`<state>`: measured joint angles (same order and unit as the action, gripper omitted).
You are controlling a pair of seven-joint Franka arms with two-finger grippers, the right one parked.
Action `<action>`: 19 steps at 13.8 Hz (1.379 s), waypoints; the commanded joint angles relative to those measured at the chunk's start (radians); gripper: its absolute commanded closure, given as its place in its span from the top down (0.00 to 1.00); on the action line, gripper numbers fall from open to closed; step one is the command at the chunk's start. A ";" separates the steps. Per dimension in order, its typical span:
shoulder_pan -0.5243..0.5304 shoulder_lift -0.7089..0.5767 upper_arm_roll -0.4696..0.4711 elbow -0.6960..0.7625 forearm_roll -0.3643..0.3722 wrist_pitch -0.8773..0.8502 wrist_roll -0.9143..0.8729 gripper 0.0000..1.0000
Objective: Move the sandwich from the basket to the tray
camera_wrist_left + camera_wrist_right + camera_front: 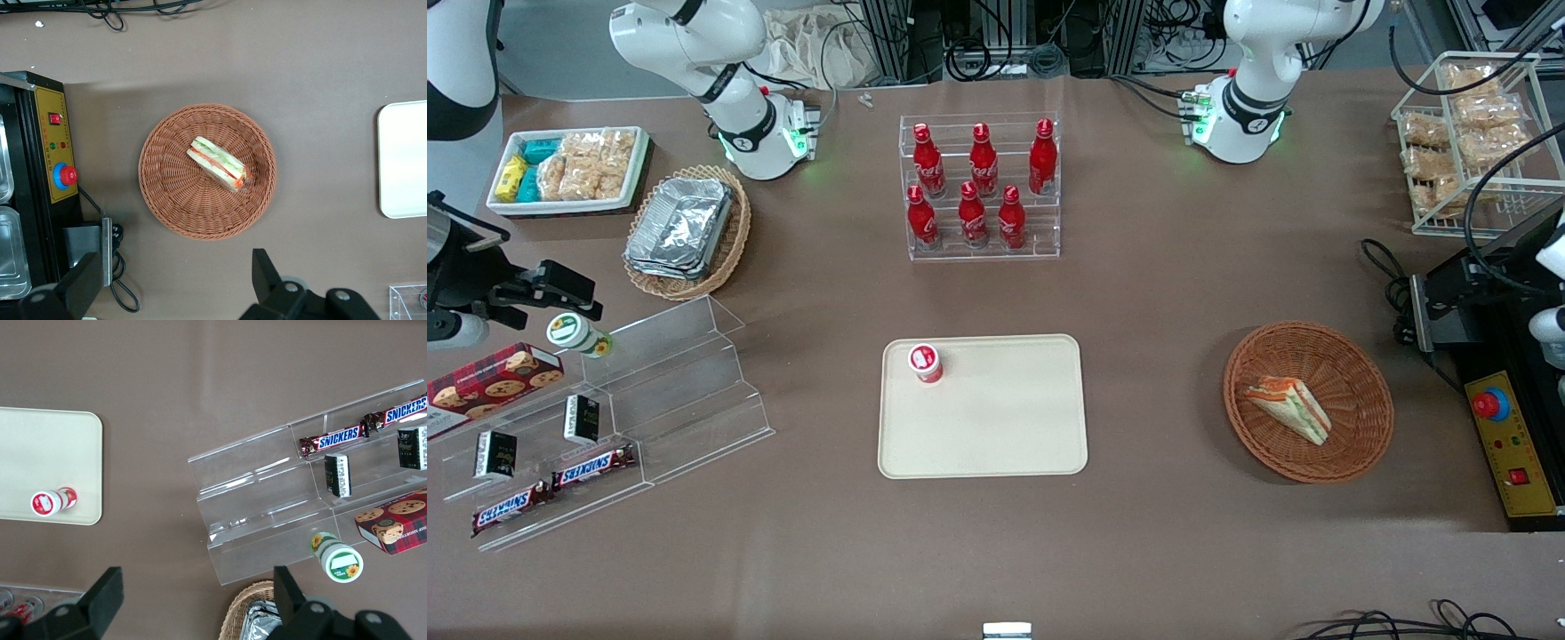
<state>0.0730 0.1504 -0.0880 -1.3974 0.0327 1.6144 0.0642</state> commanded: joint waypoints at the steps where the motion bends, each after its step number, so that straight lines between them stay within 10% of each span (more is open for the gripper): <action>1: 0.002 0.005 -0.004 0.023 0.010 -0.025 0.014 1.00; 19: -0.001 -0.002 -0.021 -0.144 -0.010 0.099 -0.026 1.00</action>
<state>0.0718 0.1565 -0.1055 -1.4708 0.0325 1.6454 0.0524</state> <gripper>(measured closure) 0.000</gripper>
